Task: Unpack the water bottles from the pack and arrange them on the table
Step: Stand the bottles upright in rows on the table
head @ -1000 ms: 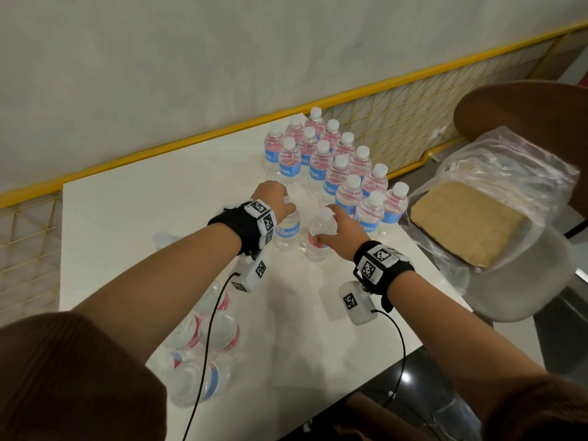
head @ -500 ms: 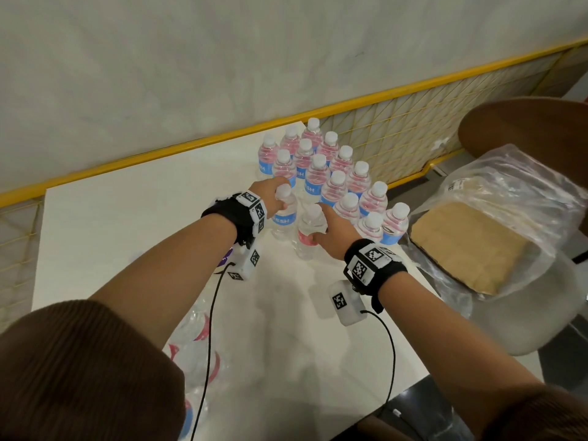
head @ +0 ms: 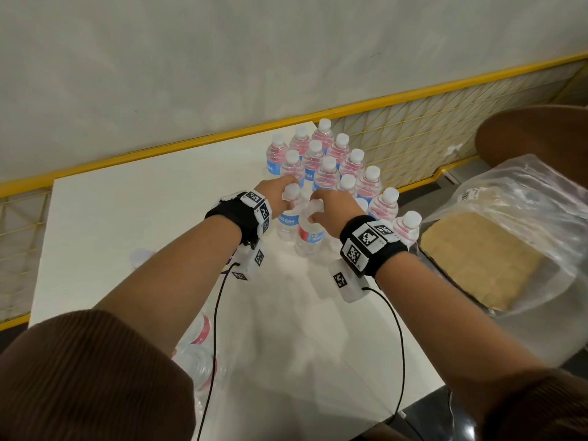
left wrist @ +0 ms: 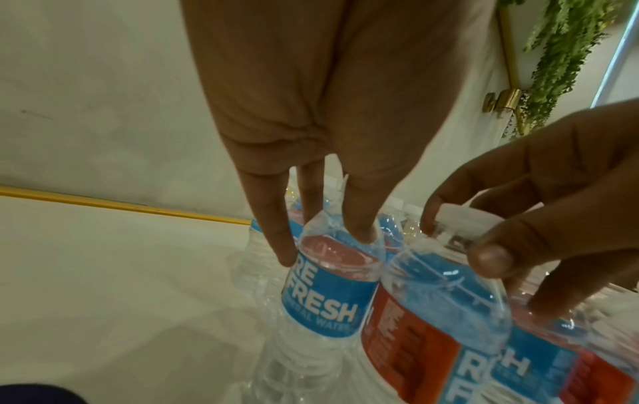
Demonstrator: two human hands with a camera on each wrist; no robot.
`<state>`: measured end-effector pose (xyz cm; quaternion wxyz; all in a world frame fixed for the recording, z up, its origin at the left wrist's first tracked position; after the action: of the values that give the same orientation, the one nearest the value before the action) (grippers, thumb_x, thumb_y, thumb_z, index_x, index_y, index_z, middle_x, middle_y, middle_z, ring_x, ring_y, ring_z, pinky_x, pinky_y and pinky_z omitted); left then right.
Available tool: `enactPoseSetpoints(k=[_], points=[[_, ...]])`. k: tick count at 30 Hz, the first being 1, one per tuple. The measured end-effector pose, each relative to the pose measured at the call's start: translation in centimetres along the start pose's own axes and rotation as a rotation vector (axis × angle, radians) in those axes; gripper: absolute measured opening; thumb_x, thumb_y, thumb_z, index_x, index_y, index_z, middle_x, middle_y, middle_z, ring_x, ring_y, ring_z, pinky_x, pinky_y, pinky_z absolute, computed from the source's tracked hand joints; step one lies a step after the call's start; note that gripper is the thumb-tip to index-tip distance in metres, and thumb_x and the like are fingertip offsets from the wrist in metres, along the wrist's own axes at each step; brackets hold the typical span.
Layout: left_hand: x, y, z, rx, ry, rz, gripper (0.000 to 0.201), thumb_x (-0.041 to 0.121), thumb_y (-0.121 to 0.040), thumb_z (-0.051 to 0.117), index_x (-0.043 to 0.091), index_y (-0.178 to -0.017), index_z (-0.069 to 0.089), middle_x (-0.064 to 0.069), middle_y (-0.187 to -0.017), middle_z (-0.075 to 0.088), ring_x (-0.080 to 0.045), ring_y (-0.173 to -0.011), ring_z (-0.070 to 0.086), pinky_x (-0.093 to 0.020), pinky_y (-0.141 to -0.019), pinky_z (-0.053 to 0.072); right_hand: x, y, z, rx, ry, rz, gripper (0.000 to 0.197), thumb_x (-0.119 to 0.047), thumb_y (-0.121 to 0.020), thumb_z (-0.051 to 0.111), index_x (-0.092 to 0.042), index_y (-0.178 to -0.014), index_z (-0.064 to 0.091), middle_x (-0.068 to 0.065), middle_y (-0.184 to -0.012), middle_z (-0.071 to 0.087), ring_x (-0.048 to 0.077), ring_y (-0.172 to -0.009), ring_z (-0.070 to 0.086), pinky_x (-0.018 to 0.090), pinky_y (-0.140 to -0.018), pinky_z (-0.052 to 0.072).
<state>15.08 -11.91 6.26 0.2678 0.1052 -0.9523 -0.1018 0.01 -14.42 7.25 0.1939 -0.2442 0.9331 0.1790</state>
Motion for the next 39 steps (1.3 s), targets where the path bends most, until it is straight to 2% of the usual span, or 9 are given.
enactPoseSetpoints(k=[6,10,16,25,30,32,35,36,39], points=[[-0.3,0.2,0.1,0.002,0.018,-0.008,0.049,0.018,-0.089,0.062,0.019,-0.134,0.043,-0.012,-0.127,0.057,-0.033,-0.112,0.055,-0.031,-0.089,0.042,-0.3,-0.2,-0.2,0.040,0.081,0.046,0.043,-0.033,-0.088,0.061,-0.007,-0.120,0.049,0.013,-0.114,0.059,0.028,-0.105,0.056,0.030,-0.075,0.040],[0.3,0.2,-0.1,-0.016,-0.015,-0.005,0.048,0.018,-0.090,0.059,0.016,-0.135,0.041,-0.013,-0.130,0.055,-0.034,-0.115,0.054,-0.035,-0.093,0.043,-0.1,0.0,-0.5,-0.009,0.068,-0.011,0.044,-0.018,-0.087,0.061,-0.012,-0.129,0.048,0.013,-0.121,0.058,0.030,-0.112,0.055,0.033,-0.086,0.045],[0.3,-0.3,-0.5,-0.011,-0.070,-0.080,0.049,0.049,-0.087,0.056,0.017,-0.124,0.055,-0.006,-0.120,0.061,-0.025,-0.093,0.060,-0.035,-0.087,0.050,0.0,0.4,-0.8,0.024,0.047,-0.032,0.034,-0.009,-0.090,0.052,-0.010,-0.124,0.055,0.015,-0.116,0.062,0.031,-0.108,0.057,0.036,-0.088,0.047],[-0.2,-1.8,-0.5,0.032,0.061,-0.057,0.046,0.029,-0.092,0.059,0.020,-0.136,0.050,-0.012,-0.132,0.056,-0.030,-0.119,0.054,-0.032,-0.096,0.042,-0.1,0.4,0.0,0.110,-0.035,0.066,0.040,-0.016,-0.091,0.056,-0.009,-0.129,0.048,0.016,-0.119,0.057,0.030,-0.110,0.055,0.032,-0.083,0.043],[-1.0,-2.2,0.1,0.086,0.147,-0.094,0.052,0.034,-0.090,0.060,0.021,-0.138,0.045,-0.012,-0.129,0.058,-0.029,-0.115,0.057,-0.031,-0.096,0.043,0.7,1.5,1.7,0.196,-0.256,0.164,0.049,-0.016,-0.090,0.060,-0.009,-0.134,0.041,0.016,-0.120,0.059,0.030,-0.113,0.056,0.034,-0.090,0.045],[-1.2,-2.4,0.3,0.010,0.195,-0.153,0.049,0.036,-0.087,0.062,0.020,-0.130,0.046,-0.013,-0.118,0.062,-0.032,-0.105,0.062,-0.036,-0.091,0.049,1.2,1.9,2.8,0.218,-0.377,0.234,0.046,-0.020,-0.089,0.061,-0.011,-0.130,0.044,0.014,-0.109,0.064,0.029,-0.104,0.060,0.034,-0.087,0.047],[-1.4,-2.5,0.9,-0.140,0.255,-0.204,0.016,0.019,-0.086,0.060,0.022,-0.092,0.047,-0.018,-0.096,0.061,-0.032,-0.087,0.063,-0.036,-0.074,0.049,1.9,2.3,4.9,0.198,-0.579,0.358,0.042,-0.026,-0.086,0.065,-0.010,-0.121,0.049,0.010,-0.092,0.068,0.026,-0.089,0.067,0.039,-0.085,0.054],[-1.5,-2.4,1.2,-0.165,0.254,-0.226,0.018,0.013,-0.085,0.060,0.022,-0.093,0.046,-0.021,-0.099,0.062,-0.033,-0.089,0.063,-0.037,-0.073,0.049,1.9,2.4,5.7,0.158,-0.657,0.405,0.044,-0.026,-0.085,0.067,-0.009,-0.121,0.048,0.009,-0.089,0.068,0.025,-0.085,0.067,0.039,-0.084,0.055],[-2.1,-2.5,2.4,-0.213,0.329,-0.315,0.064,0.007,-0.081,0.069,0.015,-0.133,0.034,-0.021,-0.119,0.059,-0.034,-0.104,0.062,-0.044,-0.086,0.054,2.0,2.5,8.1,0.053,-0.944,0.527,0.061,-0.018,-0.082,0.071,-0.003,-0.132,0.041,0.015,-0.100,0.064,0.025,-0.083,0.063,0.040,-0.084,0.056]])
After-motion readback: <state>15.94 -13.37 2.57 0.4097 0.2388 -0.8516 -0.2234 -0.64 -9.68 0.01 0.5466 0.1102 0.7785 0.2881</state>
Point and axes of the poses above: each hand's wrist, its own y-axis away from the middle knuckle, its own z-axis out of the palm, x = y × z, the point moved 1 cm from there along -y, towards the middle knuckle
